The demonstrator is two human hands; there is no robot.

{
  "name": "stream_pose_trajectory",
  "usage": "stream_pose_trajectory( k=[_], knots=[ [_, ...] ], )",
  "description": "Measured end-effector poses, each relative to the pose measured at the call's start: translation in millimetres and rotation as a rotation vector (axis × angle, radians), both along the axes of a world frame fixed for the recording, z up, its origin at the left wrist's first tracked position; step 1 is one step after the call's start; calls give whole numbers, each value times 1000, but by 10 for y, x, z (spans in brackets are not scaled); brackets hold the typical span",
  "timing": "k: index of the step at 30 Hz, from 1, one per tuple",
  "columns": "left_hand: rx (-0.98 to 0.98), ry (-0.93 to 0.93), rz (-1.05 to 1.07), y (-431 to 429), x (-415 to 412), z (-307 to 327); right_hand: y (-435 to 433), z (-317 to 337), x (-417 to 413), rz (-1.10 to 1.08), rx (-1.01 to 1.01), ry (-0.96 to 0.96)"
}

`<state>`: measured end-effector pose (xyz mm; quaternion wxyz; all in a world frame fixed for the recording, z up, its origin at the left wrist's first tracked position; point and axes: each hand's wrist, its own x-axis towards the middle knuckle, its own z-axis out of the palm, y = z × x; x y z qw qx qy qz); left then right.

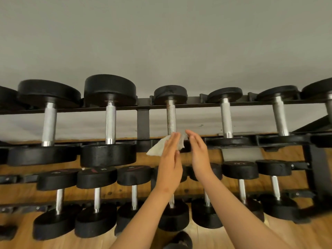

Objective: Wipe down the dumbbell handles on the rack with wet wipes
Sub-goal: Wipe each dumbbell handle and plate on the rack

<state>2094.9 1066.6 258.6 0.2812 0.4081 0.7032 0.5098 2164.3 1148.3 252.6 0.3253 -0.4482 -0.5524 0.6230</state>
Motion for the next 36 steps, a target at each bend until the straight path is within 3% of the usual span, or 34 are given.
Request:
stream_pose_trajectory(
  k=[2,4,6,8,11,15,17,21,25,28,30,33,36],
  knots=[
    [33,46,54,-10,-27,52,-106,-39,-14,40,134,-62],
    [9,67,199,-32,-77,35,-157,-83,-48,56,421,-205],
    [-28,9,335,-88,-79,-7,-172,-84,-93,121,674,-325],
    [-58,-139,386,-134,-17,-6,-181,-81,-140,215,769,-404],
    [-91,-428,417,-160,39,52,-209,-127,-147,224,779,-452],
    [15,-406,246,-215,125,189,-283,-90,-61,129,736,-402],
    [-17,-400,82,-208,223,235,-350,-18,-2,113,571,-319],
    [30,-566,36,-136,172,263,-413,76,84,-14,258,-92],
    [40,-472,67,-137,-6,284,-342,59,63,-82,292,-120],
    [45,-239,298,-104,-185,234,-287,-25,65,-165,306,-181],
    [13,-132,414,19,-313,182,-309,-115,35,-73,429,-238],
    [-84,-80,386,316,-428,65,-445,-274,-64,131,600,-372],
    [-167,74,302,517,-432,-69,-464,-353,-121,142,573,-442]
  ],
)
